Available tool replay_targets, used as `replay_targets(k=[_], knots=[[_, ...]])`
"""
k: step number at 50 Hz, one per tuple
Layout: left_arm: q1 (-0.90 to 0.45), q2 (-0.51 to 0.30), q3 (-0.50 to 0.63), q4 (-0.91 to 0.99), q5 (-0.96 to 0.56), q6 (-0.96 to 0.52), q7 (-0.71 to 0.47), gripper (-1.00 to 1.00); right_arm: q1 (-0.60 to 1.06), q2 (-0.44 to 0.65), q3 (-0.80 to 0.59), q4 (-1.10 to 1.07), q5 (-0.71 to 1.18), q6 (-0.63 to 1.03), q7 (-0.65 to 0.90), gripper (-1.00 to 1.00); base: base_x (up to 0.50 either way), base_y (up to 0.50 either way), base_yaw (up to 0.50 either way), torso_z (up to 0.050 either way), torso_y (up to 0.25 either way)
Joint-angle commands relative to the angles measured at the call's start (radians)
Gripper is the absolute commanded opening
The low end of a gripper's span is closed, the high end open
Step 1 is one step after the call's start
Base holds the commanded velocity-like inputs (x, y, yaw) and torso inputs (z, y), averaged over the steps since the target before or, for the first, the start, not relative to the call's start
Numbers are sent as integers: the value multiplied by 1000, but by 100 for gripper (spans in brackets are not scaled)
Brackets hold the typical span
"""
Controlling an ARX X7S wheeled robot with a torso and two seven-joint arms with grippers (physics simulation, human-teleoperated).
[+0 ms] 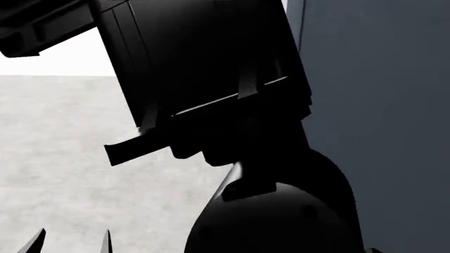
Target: Close the microwave door
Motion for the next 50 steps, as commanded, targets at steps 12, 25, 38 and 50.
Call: replay_targets(k=[12, 25, 38, 50], knots=[[-1, -3, 4, -24, -6, 28, 3, 100, 147, 1, 25, 97, 51, 39, -1, 100, 0, 0, 0, 0, 0], [-1, -7, 8, -6, -12, 15, -6, 100, 255, 10, 79, 239, 87, 20, 1, 100, 0, 0, 0, 0, 0], [-3, -9, 11, -6, -14, 18, -10, 100, 356, 33, 77, 320, 88, 31, 4, 100, 0, 0, 0, 0, 0], [-3, -12, 13, -13, -15, 30, -11, 100, 444, 46, 96, 485, 98, -11, 7, 100, 0, 0, 0, 0, 0]])
